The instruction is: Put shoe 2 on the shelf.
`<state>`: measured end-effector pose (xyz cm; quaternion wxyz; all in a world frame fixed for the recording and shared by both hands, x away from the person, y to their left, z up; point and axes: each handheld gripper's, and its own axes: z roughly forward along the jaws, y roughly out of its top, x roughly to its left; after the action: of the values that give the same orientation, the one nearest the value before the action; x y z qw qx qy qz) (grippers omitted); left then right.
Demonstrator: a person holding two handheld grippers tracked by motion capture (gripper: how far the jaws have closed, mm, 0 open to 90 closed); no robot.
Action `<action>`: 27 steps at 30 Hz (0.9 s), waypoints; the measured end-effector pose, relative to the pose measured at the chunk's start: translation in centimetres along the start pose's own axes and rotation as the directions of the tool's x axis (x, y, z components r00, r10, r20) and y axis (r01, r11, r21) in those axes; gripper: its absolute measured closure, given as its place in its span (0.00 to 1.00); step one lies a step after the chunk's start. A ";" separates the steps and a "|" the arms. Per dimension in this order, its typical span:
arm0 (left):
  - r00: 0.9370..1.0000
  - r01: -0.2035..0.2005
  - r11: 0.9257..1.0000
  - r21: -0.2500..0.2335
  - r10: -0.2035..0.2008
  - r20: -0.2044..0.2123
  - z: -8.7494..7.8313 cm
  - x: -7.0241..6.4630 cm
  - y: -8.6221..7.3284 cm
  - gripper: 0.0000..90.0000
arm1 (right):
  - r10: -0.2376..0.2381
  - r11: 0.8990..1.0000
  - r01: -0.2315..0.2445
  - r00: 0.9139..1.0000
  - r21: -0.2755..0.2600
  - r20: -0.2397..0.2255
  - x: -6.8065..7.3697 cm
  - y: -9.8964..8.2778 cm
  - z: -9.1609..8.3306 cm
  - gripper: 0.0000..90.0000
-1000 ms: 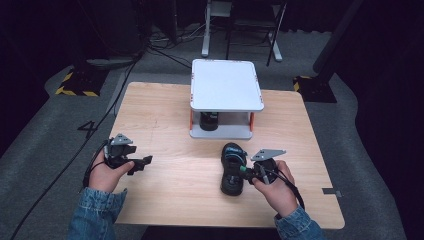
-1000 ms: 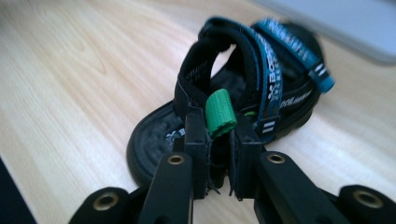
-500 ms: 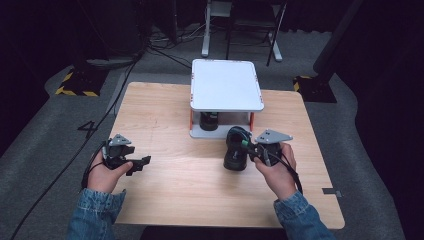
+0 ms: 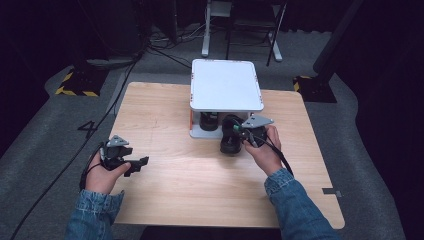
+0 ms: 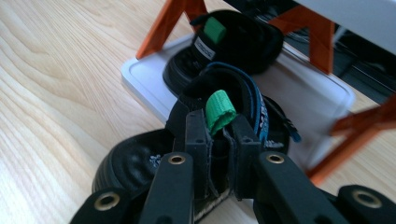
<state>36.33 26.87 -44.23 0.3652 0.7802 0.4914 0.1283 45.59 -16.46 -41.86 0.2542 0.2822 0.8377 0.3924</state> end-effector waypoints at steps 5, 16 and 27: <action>1.000 0.001 1.000 0.001 -0.001 0.005 0.1 0.0 0.1 0.27 | -0.001 1.000 0.001 1.000 0.009 0.008 -1.0 -0.9 0.5 0.88; 1.000 -0.016 1.000 0.010 0.016 0.015 0.8 -0.6 0.6 0.27 | 0.066 0.998 -0.066 0.998 -0.016 0.008 0.3 -2.8 -1.0 0.52; 1.000 -0.017 1.000 0.009 0.017 0.018 1.0 -0.5 0.7 0.27 | 0.170 0.985 -0.172 0.984 0.024 0.056 3.3 -4.7 -3.7 0.26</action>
<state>37.09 25.79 -44.31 0.3649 0.7872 0.4821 0.1219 39.55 -18.62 -44.25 0.2379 0.3670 0.8088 0.3931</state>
